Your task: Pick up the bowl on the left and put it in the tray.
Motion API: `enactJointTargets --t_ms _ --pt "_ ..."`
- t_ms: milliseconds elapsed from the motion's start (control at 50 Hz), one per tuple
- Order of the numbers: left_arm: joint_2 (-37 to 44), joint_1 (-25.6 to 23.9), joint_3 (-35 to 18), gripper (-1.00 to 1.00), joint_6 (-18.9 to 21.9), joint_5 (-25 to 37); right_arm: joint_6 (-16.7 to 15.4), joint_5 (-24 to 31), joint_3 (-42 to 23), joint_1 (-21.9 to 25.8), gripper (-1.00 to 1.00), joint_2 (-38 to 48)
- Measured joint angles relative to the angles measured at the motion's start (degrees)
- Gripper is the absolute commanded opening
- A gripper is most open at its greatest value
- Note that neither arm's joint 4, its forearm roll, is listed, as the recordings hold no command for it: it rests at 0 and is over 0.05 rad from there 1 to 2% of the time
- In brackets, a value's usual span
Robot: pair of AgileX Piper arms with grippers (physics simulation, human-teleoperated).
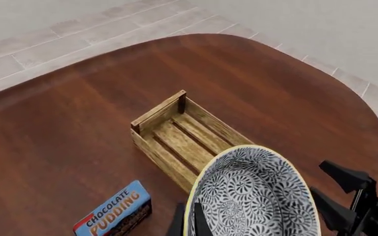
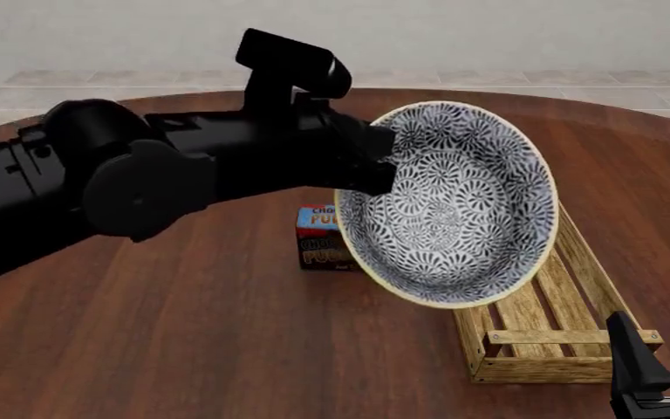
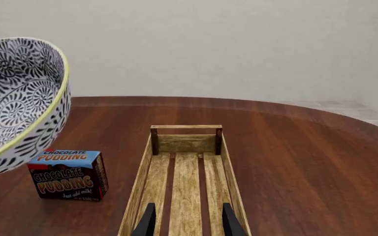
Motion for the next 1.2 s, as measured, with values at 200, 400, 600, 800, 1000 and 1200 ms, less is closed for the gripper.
enactJointTargets --t_ms 200,400,600,800,1000,1200 --pt "0.9 -1.5 -0.2 -1.00 -0.2 -0.8 0.0 0.0 0.0 0.0 1.00 0.0" --pt "1.8 -2.4 -0.9 -1.00 0.0 -1.2 0.0 0.0 0.0 0.0 1.00 0.0" --pt "3.3 -2.4 -2.1 -1.00 0.2 -1.1 0.0 0.0 0.0 0.0 1.00 0.0" --pt "5.8 -3.1 -4.5 -1.00 -0.2 -0.7 0.0 0.0 0.0 0.0 1.00 0.0" --pt "8.6 -4.6 -7.9 -1.00 -1.2 0.5 0.0 0.0 0.0 0.0 1.00 0.0" --pt "10.9 -6.2 -10.6 -1.00 -2.1 1.3 0.0 0.0 0.0 0.0 1.00 0.0"
